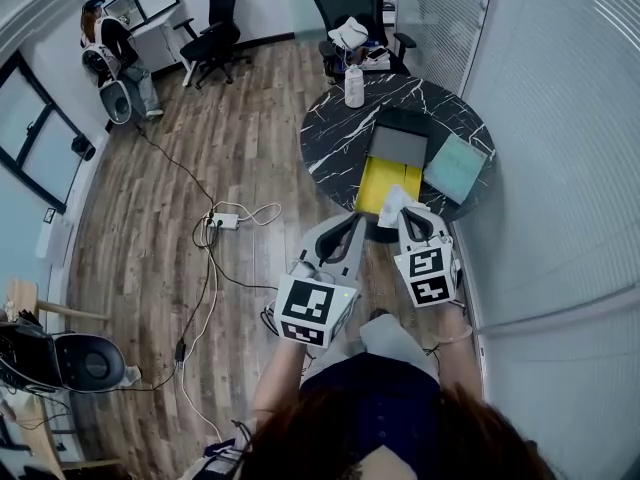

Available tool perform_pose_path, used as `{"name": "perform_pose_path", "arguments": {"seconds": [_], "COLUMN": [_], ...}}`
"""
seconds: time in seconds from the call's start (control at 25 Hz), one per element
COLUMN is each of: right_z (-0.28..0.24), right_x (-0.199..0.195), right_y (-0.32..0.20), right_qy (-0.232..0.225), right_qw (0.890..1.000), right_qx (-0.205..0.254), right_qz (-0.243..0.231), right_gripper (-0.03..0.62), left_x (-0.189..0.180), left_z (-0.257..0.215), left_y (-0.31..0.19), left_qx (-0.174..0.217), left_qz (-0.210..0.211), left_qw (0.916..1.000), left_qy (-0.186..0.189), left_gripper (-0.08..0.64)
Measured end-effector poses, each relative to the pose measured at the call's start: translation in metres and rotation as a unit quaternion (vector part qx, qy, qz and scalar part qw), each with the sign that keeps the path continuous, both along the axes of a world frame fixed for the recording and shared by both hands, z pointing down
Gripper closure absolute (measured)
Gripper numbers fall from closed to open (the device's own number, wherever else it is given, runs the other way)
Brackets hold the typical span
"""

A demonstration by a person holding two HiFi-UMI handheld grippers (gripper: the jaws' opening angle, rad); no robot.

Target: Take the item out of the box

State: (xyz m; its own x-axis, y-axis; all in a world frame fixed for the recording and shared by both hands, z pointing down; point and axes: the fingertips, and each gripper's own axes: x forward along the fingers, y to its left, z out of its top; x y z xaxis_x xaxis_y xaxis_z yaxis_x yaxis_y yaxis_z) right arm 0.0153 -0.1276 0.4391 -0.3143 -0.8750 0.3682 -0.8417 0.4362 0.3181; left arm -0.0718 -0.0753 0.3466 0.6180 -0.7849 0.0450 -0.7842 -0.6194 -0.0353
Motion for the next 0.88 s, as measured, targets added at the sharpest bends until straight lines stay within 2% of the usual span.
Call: {"name": "perform_pose_path", "arguments": {"seconds": [0.24,0.88], "right_z": [-0.015,-0.051], "right_x": [0.001,0.018], "right_y": [0.009,0.039], "right_qy": [-0.034,-0.055], "right_qw": [0.999,0.998], "right_qx": [0.012,0.041], "right_qz": [0.003,-0.010], "right_gripper": [0.568,0.568], "left_x": [0.002,0.023], "left_z": [-0.004,-0.014], "left_y": [0.000,0.013], "left_qx": [0.012,0.009], "left_qz": [-0.001,-0.004], "left_qw": [0.9999,0.9999], "left_qy": [-0.005,0.005], "left_gripper": [0.534,0.532]}}
